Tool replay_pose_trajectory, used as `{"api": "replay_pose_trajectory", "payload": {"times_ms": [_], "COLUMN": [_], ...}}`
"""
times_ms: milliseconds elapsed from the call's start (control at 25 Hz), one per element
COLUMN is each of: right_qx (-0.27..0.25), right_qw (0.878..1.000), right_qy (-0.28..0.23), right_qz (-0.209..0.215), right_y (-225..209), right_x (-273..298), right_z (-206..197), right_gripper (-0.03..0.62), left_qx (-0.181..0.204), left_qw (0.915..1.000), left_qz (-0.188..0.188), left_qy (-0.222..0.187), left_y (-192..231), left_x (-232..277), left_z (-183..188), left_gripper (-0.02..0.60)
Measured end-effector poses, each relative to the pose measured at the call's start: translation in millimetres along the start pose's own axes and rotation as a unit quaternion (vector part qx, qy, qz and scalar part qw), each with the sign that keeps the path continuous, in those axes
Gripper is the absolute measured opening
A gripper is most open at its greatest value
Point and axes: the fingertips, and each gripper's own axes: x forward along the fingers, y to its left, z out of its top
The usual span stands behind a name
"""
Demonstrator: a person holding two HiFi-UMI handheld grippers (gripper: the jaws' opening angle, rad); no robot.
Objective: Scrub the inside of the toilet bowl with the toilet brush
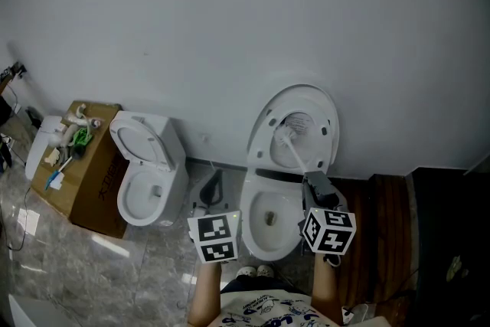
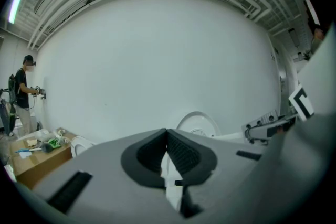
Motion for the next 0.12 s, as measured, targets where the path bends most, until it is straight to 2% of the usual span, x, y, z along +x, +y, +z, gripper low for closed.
{"api": "replay_pose_trajectory", "payload": {"times_ms": [120], "right_qx": [-0.001], "right_qw": [1.0], "right_qy": [0.0], "right_qz": [-0.001], "right_y": [-0.3], "right_x": [-1.7], "right_z": [0.5], "right_gripper": [0.17], "left_qx": [0.001], "left_qw": [1.0], "left_qz": [-0.001], "left_qy": [-0.001], "left_y": [-0.4], "left_x": [-2.3], "left_z": [1.2], "left_gripper": [0.003]}}
